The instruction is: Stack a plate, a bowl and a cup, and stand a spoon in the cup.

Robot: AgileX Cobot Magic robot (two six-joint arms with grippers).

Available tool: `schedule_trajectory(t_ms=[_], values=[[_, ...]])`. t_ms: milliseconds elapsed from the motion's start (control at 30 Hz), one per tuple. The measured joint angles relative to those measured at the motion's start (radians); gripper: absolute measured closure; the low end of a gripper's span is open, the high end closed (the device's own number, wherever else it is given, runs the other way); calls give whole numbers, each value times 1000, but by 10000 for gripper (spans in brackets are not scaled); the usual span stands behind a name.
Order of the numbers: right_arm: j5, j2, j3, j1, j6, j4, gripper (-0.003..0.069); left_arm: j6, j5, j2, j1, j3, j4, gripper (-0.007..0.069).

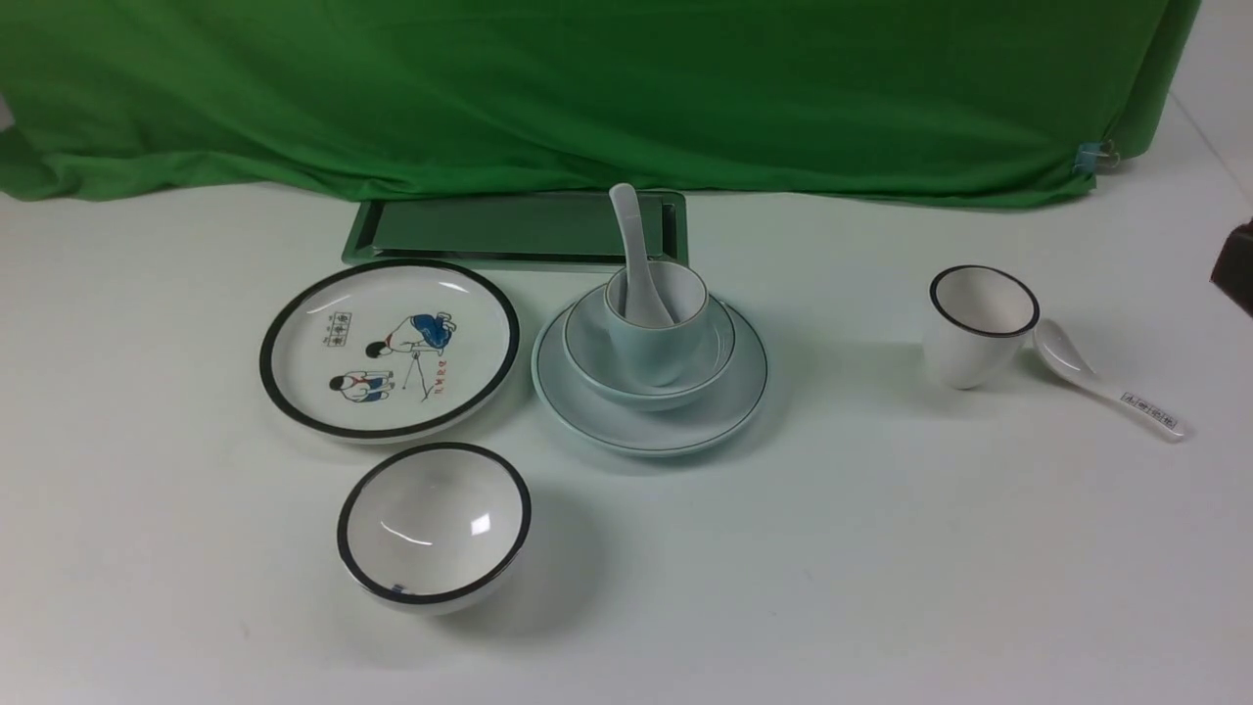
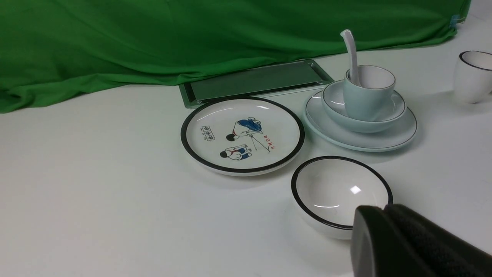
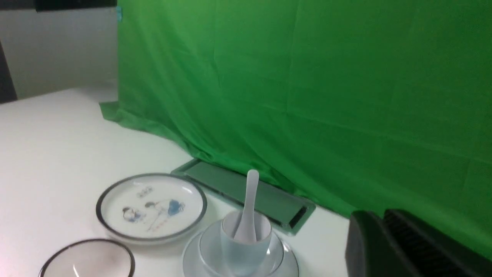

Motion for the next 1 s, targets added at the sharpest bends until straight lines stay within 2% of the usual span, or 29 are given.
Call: schedule_trajectory(t_ms=[167,367,500,633,733,833,867,900,1000], values=[[-18,-28,0,25,-1,0,650,0,0,0,0,0,0,656],[-58,-85,58,100,-40,0,652,0,0,0,0,0,0,656],[-128,-153,175,68,-39,0,652,0,0,0,0,0,0,656],[-161,-269,332,-81,-35,0,652,0,0,0,0,0,0,656],[-157,-382,472,-275,-17,0,652,1,0,0,0,0,0,656],[-152,-468,567,-425,72,-34,652,1,0,0,0,0,0,656],[-152,-468,573,-425,79,-39,652,1,0,0,0,0,0,656],[-149,-506,609,-485,130,-78,652,1,0,0,0,0,0,656],[-141,-547,647,-537,187,-120,652,1,0,0,0,0,0,656]])
